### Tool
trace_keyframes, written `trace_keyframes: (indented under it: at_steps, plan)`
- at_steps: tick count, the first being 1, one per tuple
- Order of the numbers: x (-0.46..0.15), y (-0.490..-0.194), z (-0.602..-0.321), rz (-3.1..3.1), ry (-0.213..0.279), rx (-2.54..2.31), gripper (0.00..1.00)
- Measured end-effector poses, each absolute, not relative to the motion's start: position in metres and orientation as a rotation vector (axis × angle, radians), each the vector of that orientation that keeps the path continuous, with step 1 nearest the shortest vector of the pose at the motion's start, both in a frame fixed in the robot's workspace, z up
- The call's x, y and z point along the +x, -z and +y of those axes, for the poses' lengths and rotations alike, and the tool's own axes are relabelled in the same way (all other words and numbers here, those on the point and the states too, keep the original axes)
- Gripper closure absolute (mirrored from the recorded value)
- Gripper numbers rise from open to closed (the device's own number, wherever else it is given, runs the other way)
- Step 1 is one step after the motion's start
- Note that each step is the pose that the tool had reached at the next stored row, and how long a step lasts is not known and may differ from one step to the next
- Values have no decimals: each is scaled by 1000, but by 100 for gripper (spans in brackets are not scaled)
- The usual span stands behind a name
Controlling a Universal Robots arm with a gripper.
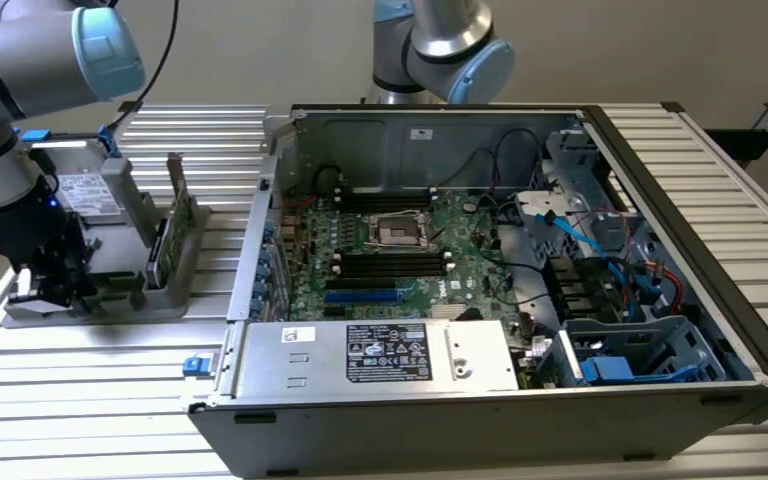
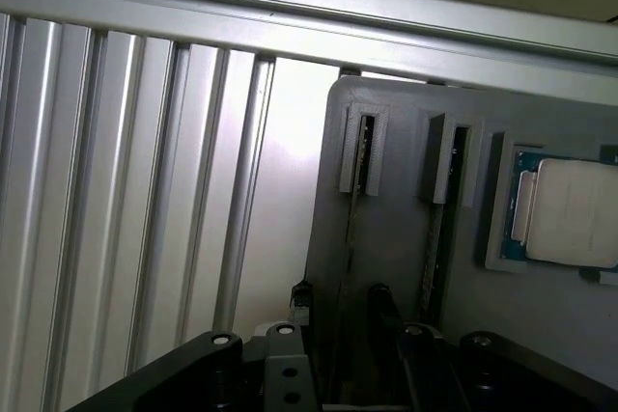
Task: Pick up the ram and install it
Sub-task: 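Pick up the ram and move it above insertion slot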
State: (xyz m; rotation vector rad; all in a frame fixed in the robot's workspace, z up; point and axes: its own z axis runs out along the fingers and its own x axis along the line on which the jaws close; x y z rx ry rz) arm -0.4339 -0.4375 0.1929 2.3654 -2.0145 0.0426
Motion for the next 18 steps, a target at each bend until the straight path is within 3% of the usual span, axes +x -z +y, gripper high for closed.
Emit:
trace_keyframes:
  at_steps: [4,6,18]
  plan:
    - [-434,-193,-438,-2014,-42,2365,72]
    - [-434,-193,-438,-2014,-41,2365,85]
    - [-434,-193,-438,-2013,-39,2364,86]
